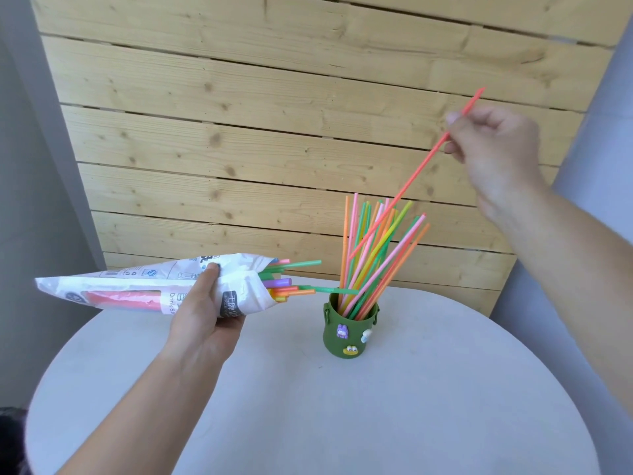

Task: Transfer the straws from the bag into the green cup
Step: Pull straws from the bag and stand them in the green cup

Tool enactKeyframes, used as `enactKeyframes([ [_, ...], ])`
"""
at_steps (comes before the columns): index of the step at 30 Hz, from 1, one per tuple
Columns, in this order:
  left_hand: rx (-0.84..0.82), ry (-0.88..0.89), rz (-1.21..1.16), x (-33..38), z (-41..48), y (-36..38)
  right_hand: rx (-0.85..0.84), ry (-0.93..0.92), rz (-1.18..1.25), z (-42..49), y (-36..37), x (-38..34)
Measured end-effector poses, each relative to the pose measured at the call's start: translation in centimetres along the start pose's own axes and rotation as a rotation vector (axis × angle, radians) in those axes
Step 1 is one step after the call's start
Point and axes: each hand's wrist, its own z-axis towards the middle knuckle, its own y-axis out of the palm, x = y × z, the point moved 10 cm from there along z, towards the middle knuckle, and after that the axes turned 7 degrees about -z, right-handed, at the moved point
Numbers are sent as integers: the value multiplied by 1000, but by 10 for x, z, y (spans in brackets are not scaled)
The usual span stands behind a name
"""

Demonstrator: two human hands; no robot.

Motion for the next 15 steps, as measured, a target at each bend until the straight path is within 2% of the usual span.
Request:
enactKeyframes([
  [7,-17,-11,29,-7,-6,2,-186,-62,-241,-35,49,22],
  [15,-9,-13,37,-13,-11,1,-257,-160,-376,-63,64,30],
])
